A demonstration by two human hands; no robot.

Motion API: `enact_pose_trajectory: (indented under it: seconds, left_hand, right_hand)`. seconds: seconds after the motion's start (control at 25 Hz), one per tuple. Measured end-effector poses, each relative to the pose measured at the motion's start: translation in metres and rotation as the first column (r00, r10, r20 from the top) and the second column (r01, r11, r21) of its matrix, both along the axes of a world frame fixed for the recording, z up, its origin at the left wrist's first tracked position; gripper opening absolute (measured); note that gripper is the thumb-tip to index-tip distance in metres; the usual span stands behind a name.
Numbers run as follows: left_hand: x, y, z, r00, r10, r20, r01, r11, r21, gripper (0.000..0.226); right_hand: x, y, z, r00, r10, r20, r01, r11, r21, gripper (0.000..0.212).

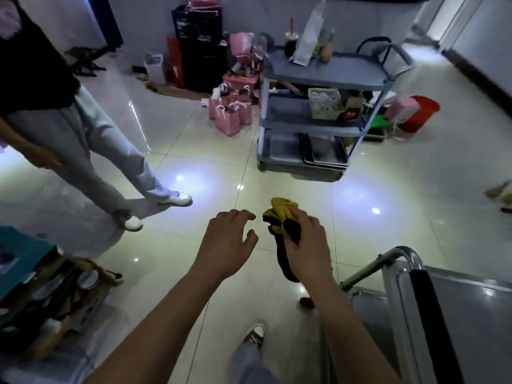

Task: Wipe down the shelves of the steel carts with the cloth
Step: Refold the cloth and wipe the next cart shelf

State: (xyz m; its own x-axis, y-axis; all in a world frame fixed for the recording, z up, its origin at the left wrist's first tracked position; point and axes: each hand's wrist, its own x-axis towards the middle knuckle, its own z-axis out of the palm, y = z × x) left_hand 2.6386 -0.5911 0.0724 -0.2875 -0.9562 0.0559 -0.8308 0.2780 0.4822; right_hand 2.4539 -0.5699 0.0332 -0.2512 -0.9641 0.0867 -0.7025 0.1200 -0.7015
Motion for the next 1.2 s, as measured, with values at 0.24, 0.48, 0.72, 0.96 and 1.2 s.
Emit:
enact_pose_trajectory:
  seconds: [0.24,0.48,0.72,0.96,1.2]
  left_hand:
    - [-0.058,-0.144,0.001,0.988,-0.152,0.040,0.153,0.988,-0.016,0.036]
    - [-0.132,-0.256,0.004,0.953,-0.300,0.039,0.302,0.952,-0.043,0.035]
    - [-0.238,-0.375,-0.007,0.859,-0.511,0.017,0.512,0.858,-0.054,0.033]
    - [-0.342,-0.487,-0.004,0.648,-0.760,0.051,0.761,0.646,-0.060,0.033]
    - [-0.451,-0.524,-0.013,0.391,-0.920,0.035,0.920,0.391,-0.005,0.035]
  right_hand:
    - [-0.053,-0.125,-0.006,0.988,-0.128,0.083,0.131,0.991,-0.034,0.049]
    - [-0.117,-0.208,0.004,0.948,-0.316,0.047,0.318,0.947,-0.051,0.048]
    - [-0.208,-0.284,-0.004,0.841,-0.537,0.067,0.540,0.841,-0.033,0.045]
    - [-0.274,-0.360,0.004,0.643,-0.764,0.060,0.765,0.644,0.001,0.042]
    - [-0.330,-0.372,0.001,0.392,-0.918,0.053,0.919,0.393,0.011,0.044]
